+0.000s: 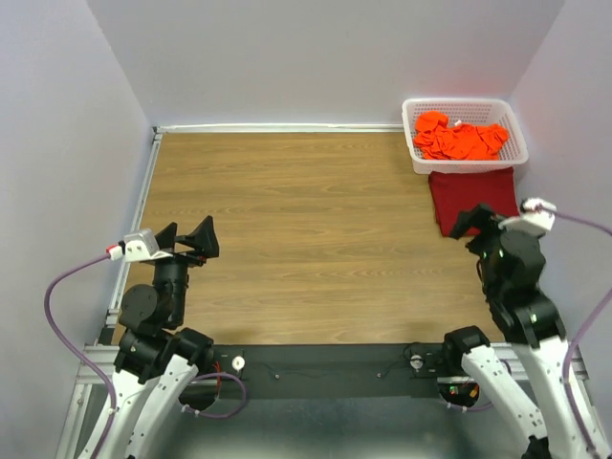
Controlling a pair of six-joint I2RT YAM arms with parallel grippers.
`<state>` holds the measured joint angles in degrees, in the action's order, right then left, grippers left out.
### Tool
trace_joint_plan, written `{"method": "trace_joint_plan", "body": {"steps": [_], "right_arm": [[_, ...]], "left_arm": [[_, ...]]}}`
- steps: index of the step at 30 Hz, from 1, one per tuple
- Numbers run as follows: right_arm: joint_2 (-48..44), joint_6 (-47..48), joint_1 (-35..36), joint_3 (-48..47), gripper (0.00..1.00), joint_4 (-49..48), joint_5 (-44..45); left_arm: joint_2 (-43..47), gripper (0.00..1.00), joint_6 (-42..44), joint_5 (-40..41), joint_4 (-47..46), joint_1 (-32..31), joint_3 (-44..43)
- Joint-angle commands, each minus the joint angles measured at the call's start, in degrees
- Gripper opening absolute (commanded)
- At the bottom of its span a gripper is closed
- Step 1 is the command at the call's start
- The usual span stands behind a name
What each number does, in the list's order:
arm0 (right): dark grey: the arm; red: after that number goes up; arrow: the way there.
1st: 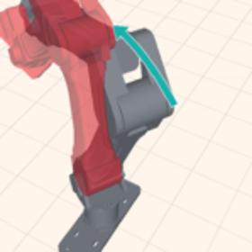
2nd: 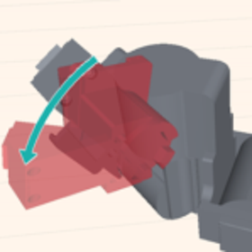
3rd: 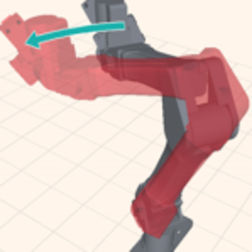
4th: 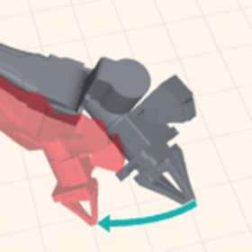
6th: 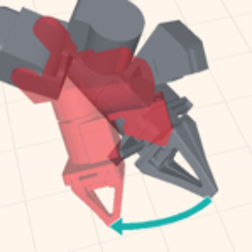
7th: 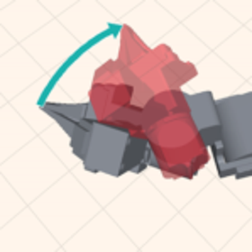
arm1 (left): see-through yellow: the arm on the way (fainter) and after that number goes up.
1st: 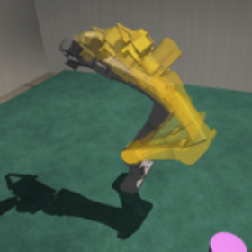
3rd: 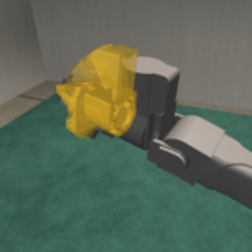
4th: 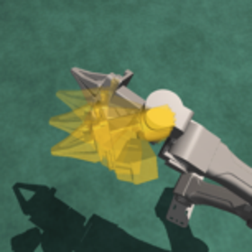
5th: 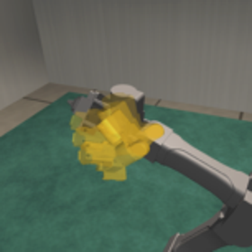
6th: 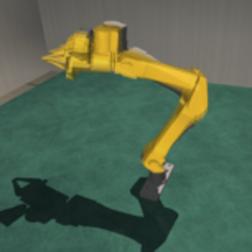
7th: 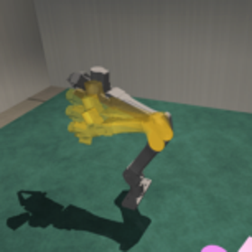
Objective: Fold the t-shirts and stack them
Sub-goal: Grab the tshirt from the pile
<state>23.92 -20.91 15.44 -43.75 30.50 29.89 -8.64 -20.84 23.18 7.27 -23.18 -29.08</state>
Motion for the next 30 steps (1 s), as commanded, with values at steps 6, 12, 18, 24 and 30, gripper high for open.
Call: {"method": "trace_joint_plan", "body": {"steps": [6, 12, 18, 24, 30], "right_arm": [[36.6, 4.0, 0.3, -20.7, 1.00, -4.8, 9.4], [59.0, 6.4, -5.7, -36.4, 1.00, -6.3, 1.5], [79.1, 5.0, -14.6, -51.8, 1.00, -7.6, -8.5], [100.4, 4.4, -18.5, -72.2, 1.00, -7.6, -14.9], [117.3, 3.5, -20.0, -88.0, 0.96, -7.6, -21.2]], "left_arm": [[-1.8, 0.98, -0.3, -2.4, -0.7, 0.5, 0.3], [-1.8, 0.99, -0.1, -3.5, -0.8, 0.5, 0.5], [-2.8, 0.98, 0.2, -2.0, -0.8, 0.5, 0.4], [-3.0, 0.98, 0.5, -0.7, -0.6, 0.5, 0.6], [-4.5, 0.98, 0.0, 0.4, -0.1, 0.5, 0.2]]}}
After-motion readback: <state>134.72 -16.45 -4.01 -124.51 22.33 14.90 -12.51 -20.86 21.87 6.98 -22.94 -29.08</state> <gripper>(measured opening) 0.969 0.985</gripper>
